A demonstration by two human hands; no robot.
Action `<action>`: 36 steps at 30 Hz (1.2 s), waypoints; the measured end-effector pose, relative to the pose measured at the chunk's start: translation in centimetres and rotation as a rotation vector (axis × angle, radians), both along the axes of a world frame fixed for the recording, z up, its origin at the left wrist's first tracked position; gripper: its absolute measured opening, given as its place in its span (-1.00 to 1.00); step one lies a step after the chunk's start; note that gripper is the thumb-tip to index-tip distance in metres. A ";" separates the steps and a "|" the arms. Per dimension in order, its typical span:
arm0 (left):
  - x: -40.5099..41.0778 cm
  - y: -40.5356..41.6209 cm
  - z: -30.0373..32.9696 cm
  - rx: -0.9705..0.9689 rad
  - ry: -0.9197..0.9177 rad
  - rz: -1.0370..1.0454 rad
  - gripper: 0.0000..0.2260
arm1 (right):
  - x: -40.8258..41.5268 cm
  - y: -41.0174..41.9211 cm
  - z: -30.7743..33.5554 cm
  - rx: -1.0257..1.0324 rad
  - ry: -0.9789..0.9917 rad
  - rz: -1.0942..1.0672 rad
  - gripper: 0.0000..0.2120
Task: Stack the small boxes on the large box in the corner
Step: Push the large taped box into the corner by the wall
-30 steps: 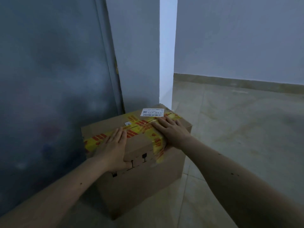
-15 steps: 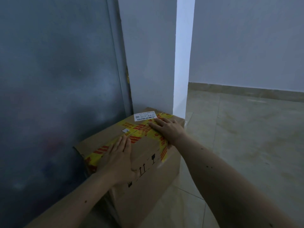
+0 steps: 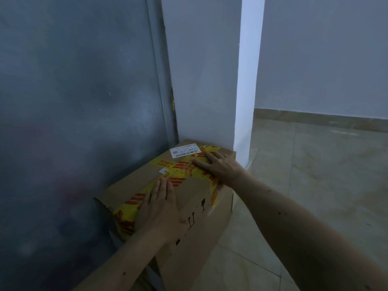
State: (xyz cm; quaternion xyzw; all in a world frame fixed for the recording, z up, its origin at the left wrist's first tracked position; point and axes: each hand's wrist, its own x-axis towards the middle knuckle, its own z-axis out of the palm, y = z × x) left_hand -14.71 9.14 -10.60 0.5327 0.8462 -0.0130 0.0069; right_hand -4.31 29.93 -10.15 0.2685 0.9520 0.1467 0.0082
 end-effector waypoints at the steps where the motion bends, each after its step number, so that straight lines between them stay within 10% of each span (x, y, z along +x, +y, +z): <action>1: 0.0 0.0 0.0 0.002 -0.004 0.015 -0.02 | -0.5 0.0 0.0 -0.002 0.003 0.006 0.15; 31: -0.1 3.1 0.0 0.044 -0.038 -0.022 -0.09 | 1.4 -4.0 -1.1 -0.083 0.143 0.007 0.16; 36: 0.6 1.9 0.2 0.457 -0.131 -0.069 -0.46 | 3.5 -8.3 -1.4 -0.111 0.170 0.020 0.06</action>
